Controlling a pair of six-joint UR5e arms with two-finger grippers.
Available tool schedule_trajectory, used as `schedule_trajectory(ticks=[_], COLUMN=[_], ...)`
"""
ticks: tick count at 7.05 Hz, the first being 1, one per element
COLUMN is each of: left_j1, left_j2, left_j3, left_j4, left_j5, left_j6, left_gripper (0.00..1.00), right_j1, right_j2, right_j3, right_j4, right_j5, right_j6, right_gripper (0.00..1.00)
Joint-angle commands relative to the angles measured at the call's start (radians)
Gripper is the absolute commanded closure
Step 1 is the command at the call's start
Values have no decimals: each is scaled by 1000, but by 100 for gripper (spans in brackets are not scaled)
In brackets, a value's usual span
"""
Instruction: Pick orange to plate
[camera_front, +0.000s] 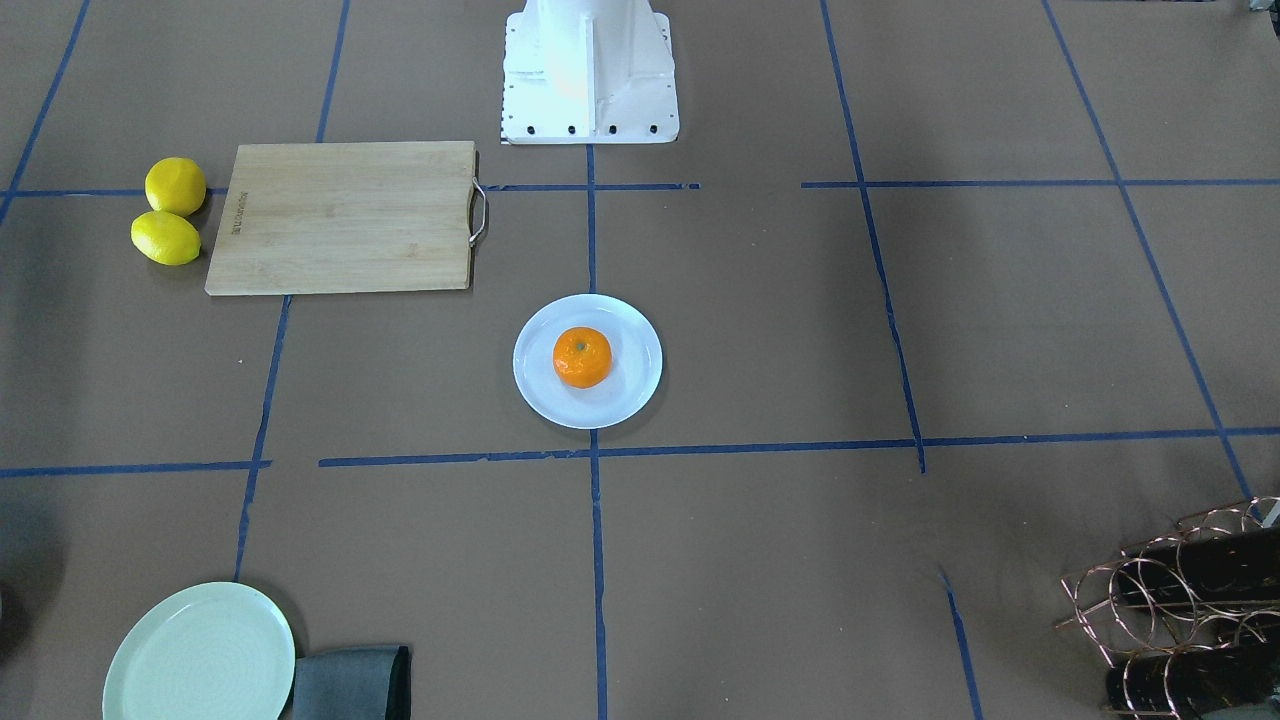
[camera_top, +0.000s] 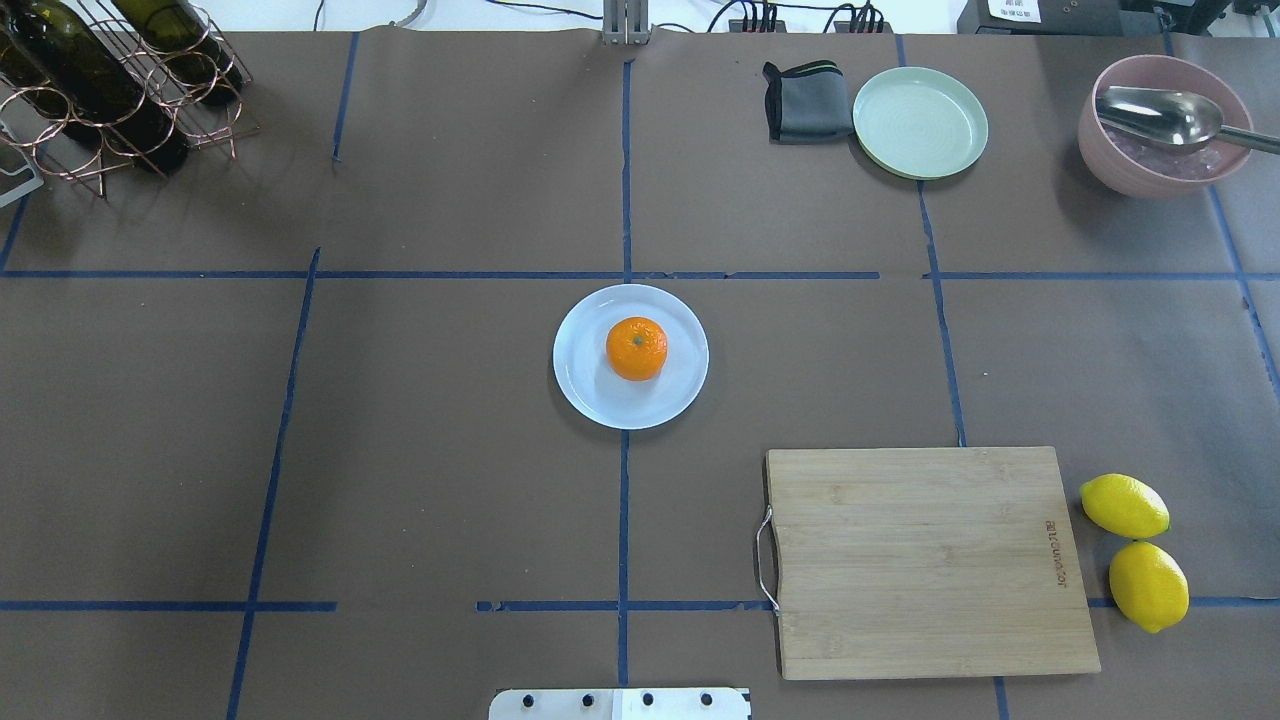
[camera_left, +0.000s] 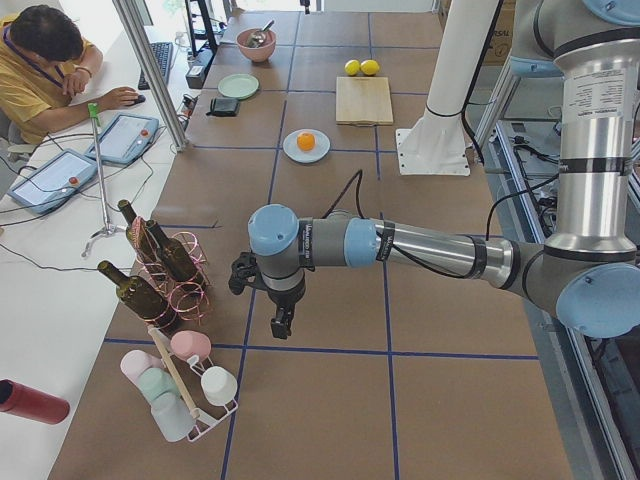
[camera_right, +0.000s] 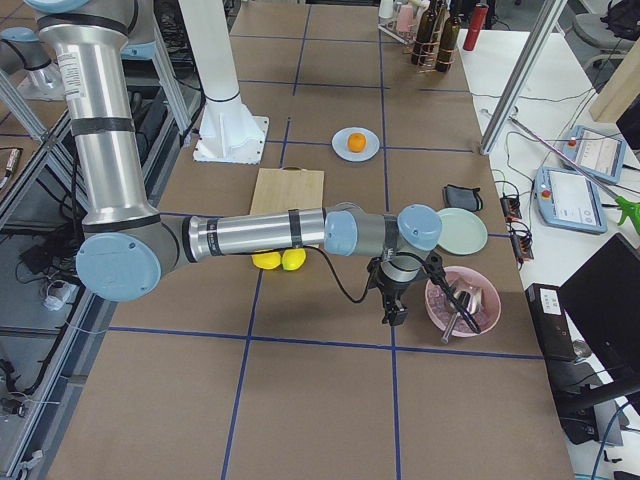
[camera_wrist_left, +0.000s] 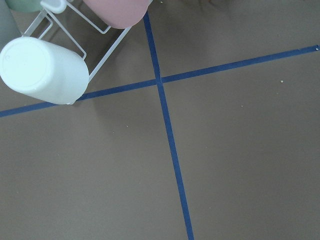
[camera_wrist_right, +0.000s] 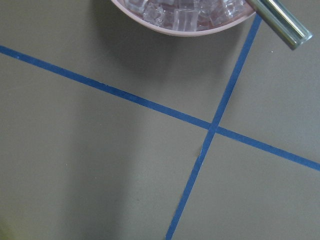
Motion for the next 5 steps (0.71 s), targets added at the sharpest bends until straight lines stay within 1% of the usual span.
schedule_trajectory(ticks=[1, 3, 4, 5], left_j1=[2, 2, 2, 3], left_j2=[-1, -3, -6, -8], left_j3=[3, 12, 23, 27], left_j4=[-3, -30, -68, -75], left_j5=[-1, -1, -1, -9], left_j6=[1, 5, -2, -1], left_gripper=[0, 0, 0, 0], right_j1=[0, 8, 8, 8], right_j2=[1, 3, 1, 0], right_j3=[3, 8, 8, 8], right_j4=[13, 19, 19, 19], right_j5=[2, 32, 33, 33], right_j6=[-4, -8, -8, -8], right_gripper=[0, 0, 0, 0])
